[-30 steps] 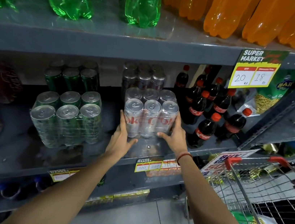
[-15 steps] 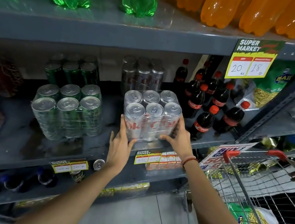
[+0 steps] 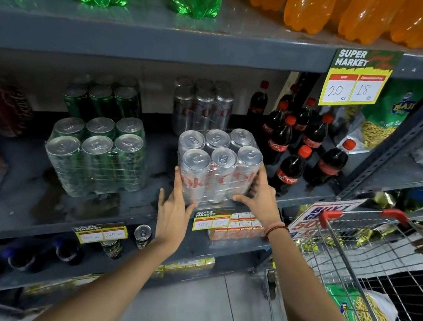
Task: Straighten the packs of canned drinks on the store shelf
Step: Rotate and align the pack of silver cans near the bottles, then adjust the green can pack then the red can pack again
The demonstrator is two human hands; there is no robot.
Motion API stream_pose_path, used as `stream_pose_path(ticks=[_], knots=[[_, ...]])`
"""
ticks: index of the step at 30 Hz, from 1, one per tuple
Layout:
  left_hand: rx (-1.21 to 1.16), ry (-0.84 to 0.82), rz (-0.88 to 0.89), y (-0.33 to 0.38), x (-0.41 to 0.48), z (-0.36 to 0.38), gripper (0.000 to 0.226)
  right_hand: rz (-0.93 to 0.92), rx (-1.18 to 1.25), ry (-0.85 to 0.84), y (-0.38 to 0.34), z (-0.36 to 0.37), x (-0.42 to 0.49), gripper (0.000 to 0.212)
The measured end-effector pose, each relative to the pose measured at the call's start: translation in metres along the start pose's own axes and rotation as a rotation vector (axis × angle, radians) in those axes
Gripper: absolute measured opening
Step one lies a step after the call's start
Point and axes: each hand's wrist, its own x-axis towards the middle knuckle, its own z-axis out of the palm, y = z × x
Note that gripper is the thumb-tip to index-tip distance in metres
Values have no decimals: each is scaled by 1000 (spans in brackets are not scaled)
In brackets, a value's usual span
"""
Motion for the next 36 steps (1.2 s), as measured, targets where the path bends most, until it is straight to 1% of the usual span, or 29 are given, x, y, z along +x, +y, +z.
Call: stream_pose_path(ticks=[7, 12, 16, 19, 22, 24, 25, 27, 29, 30, 33, 36], knots=[[-17, 20, 17, 0, -3, 1, 102, 4, -11, 20, 3, 0, -7, 123], [14, 16, 27, -1, -2, -1, 103, 12, -43, 58, 0, 3, -12, 125], [33, -85, -32, 4, -4, -10, 101, -26, -29, 75, -11, 6, -22, 127], [-29, -147, -19, 9, -5, -28, 103, -85, 44, 171, -31, 12, -37, 128], [-112, -85, 98, 8, -4, -68, 95, -204, 21, 326, -61, 23, -52, 120], [-123, 29, 171, -1, -1, -102, 86, -272, -27, 410, -87, 32, -60, 114], [-116, 91, 190, -9, 2, -120, 81, -309, -37, 425, -101, 39, -62, 111], [-56, 189, 188, -30, 9, -155, 75, -387, -38, 381, -128, 57, -62, 106], [37, 239, 158, -57, 20, -184, 77, -457, -38, 275, -152, 79, -58, 102], [79, 238, 130, -70, 25, -195, 80, -476, -34, 210, -163, 91, -54, 101], [141, 128, 0, -105, 36, -211, 93, -451, -87, 27, -182, 124, -36, 107], [88, -60, -127, -131, 45, -211, 109, -321, -172, -161, -184, 150, -16, 116]])
